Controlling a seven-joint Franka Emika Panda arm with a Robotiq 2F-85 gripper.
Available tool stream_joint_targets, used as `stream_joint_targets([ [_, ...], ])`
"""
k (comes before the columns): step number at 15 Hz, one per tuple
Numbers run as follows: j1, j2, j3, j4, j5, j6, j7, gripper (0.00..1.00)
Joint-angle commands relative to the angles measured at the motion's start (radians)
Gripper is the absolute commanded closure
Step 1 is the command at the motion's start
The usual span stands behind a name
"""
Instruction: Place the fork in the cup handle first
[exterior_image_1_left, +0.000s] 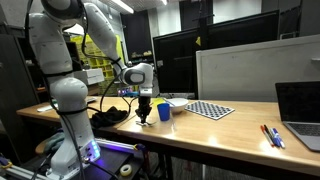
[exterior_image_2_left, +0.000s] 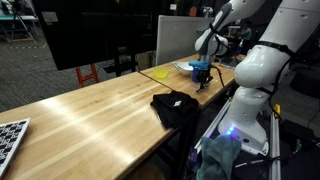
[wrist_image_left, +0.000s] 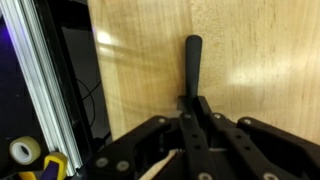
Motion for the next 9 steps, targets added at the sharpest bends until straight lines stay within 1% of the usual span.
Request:
stream_joint_targets([
  [1,-0.036,-0.122,0.024,-0.012,-0.115,-0.111,0.135,0.98],
  [4,-0.056,-0.207,0.063,-0.011,-0.203,-0.193,0.238,0.98],
  [9,-0.079,-0.333,0.150,0.011,-0.292,-0.371,0.362,0.98],
])
